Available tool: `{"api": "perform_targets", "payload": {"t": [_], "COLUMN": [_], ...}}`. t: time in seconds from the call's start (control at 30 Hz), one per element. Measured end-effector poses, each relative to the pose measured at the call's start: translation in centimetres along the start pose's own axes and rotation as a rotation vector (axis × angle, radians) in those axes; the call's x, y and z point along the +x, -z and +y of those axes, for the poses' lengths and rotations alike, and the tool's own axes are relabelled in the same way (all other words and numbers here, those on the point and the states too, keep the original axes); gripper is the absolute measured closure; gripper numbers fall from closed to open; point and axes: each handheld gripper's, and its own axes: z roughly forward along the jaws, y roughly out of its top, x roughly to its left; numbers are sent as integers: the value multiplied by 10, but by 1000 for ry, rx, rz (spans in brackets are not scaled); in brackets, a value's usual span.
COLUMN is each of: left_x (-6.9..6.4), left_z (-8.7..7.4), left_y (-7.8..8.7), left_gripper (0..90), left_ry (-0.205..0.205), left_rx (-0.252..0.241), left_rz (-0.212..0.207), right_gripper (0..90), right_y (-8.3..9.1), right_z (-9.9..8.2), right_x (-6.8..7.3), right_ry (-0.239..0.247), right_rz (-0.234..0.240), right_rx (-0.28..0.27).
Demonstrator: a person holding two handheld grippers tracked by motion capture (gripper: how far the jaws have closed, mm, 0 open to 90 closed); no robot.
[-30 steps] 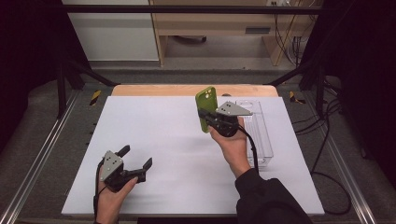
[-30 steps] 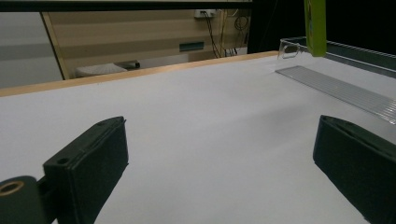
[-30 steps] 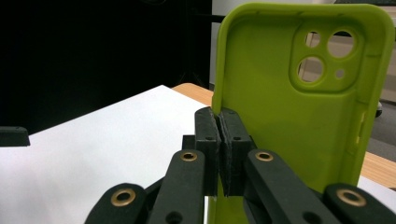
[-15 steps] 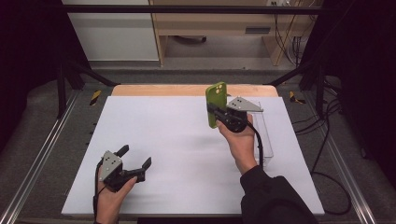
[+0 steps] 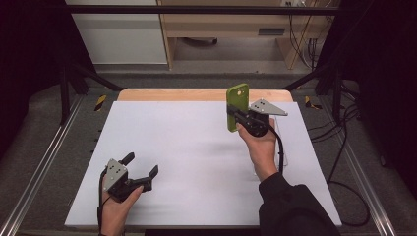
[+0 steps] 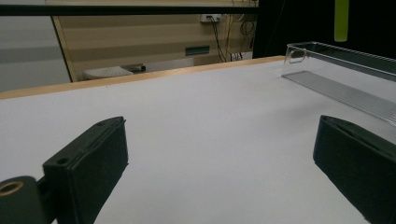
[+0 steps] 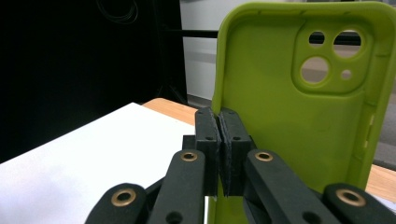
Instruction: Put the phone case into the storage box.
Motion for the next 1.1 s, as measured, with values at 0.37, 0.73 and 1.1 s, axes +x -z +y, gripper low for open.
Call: {"api": "perform_targets", "payload": {"t": [0.37, 0.73, 1.1], "left_x": [2, 3, 3], "left_z": [0, 0, -1], "left_y": [1, 1, 1], "left_gripper": [24, 24, 22], "left_ry": [-2, 2, -3], "left_rx": [-5, -11, -9], "left_rz": [9, 16, 24], "right_gripper": [880, 881, 881], "right_y": [7, 15, 26], "right_z": [1, 2, 2], "right_x": [-14, -28, -42], "right_ry": [-17, -44, -64], "right_rz": [-37, -72, -109], "right_rx": [-6, -18, -28]}}
